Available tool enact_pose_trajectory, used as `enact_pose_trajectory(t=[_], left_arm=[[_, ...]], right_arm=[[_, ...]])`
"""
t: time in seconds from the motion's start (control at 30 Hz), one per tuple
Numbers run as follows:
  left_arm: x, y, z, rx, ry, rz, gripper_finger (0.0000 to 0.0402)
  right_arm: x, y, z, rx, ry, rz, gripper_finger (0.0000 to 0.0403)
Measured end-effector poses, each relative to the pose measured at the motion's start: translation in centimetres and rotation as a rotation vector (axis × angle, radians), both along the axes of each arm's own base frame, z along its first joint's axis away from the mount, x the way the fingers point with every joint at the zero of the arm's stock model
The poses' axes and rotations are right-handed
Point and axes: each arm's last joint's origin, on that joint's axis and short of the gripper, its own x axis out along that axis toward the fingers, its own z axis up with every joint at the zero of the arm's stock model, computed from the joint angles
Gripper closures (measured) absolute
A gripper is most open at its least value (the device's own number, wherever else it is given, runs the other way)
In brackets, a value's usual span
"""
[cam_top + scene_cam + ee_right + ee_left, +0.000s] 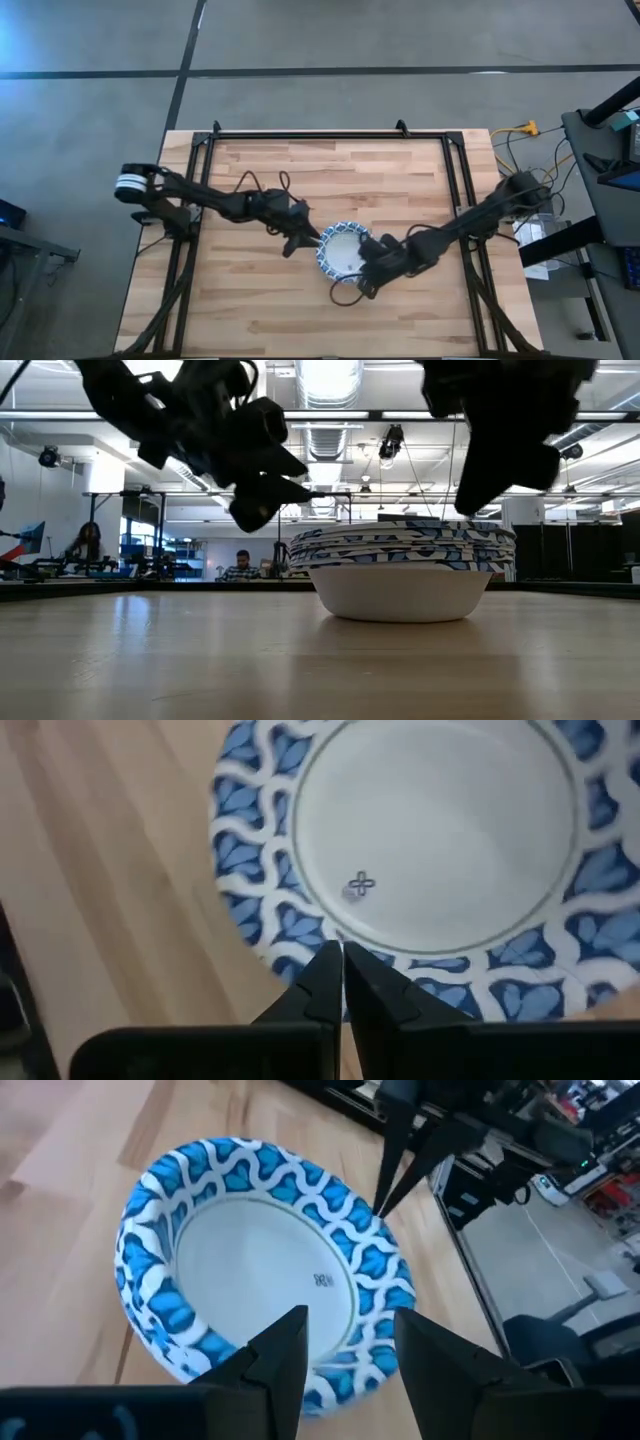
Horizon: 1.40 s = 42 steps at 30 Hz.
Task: Nest bowls inside each other
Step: Adjust the white patterned bowl on the table
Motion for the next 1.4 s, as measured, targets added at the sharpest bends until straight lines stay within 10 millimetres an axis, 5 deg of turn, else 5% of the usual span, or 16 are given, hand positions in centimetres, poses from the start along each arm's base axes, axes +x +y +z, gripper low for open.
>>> enact_pose_trajectory(t=[0.23, 0.5, 0.73, 1.0, 1.4], left_arm=[[1.1, 0.0, -2.3, -0.009, 0.024, 0.002, 0.0268], [1.4, -0.1, -4.4, -0.067, 0.095, -0.04, 0.0268], [1.3, -0.2, -1.0, -0.086, -0.035, -0.041, 0.0268], [2.5, -0.3, 2.8, -0.108, -0.147, -0.097, 0.0268], [7.2, -3.4, 0.4, -0.2, -0.05, -0.302, 0.0274]], right_arm=[[-3.3, -0.8, -2.8, 0.08, -0.107, -0.171, 0.0394], [-3.7, -1.0, -3.8, 0.089, -0.144, -0.16, 0.0394], [-4.0, -1.6, -1.9, 0.036, -0.222, -0.163, 0.0394], [-4.3, -3.4, -2.1, -0.061, -0.226, -0.242, 0.0394], [-3.8, -7.4, -3.8, -0.041, -0.285, -0.366, 0.0394]])
